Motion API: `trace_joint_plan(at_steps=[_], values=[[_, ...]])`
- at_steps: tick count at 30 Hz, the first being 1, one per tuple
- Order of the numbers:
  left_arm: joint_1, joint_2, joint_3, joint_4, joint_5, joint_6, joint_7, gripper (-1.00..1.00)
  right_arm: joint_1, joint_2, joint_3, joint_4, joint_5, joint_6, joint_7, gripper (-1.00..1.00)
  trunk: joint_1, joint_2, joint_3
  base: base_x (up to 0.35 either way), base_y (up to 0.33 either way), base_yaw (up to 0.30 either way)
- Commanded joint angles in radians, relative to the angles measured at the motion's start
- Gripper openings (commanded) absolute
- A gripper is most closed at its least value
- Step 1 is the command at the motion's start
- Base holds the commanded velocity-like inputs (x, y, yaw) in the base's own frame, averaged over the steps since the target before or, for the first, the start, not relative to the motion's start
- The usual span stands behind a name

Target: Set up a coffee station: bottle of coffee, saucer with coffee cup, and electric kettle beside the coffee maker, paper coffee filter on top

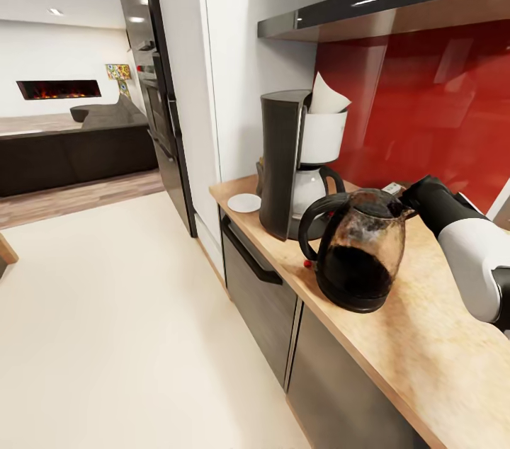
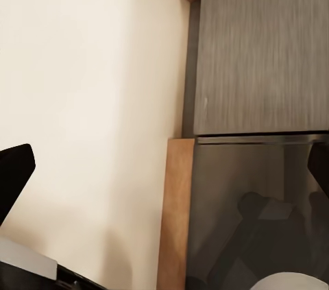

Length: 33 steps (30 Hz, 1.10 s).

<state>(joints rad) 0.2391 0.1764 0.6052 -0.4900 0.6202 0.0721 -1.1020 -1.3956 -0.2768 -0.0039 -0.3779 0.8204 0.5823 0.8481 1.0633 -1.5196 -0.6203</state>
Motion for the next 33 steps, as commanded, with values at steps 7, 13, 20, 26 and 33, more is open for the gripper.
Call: trace_joint_plan(at_steps=[7, 13, 20, 26, 33], values=[[0.000, 0.000, -0.001, -0.001, 0.006, 0.008, -0.002, 1.00, 0.000, -0.001, -0.001, -0.002, 0.005, 0.004, 0.006, 1.00, 0.000, 0.000, -0.002, 0.000, 0.000, 0.000], [0.001, 0.000, -0.001, -0.001, 0.005, 0.008, -0.002, 1.00, 0.000, -0.001, 0.000, -0.002, 0.005, 0.004, 0.006, 1.00, 0.000, 0.000, -0.002, 0.000, 0.000, 0.000], [0.001, 0.000, -0.001, -0.001, 0.005, 0.008, -0.004, 1.00, 0.000, 0.001, 0.000, -0.002, 0.005, 0.005, 0.006, -1.00, 0.000, 0.000, -0.002, 0.000, 0.000, 0.000], [0.001, 0.000, -0.001, -0.001, 0.005, 0.008, -0.004, 1.00, 0.000, 0.001, 0.000, -0.002, 0.005, 0.005, 0.006, -1.00, 0.000, 0.000, -0.002, 0.000, 0.000, 0.000], [0.001, 0.000, -0.001, -0.001, 0.005, 0.008, -0.004, 1.00, 0.000, 0.001, 0.000, -0.003, 0.005, 0.005, 0.006, -1.00, 0.000, 0.000, -0.002, 0.000, 0.000, 0.000]])
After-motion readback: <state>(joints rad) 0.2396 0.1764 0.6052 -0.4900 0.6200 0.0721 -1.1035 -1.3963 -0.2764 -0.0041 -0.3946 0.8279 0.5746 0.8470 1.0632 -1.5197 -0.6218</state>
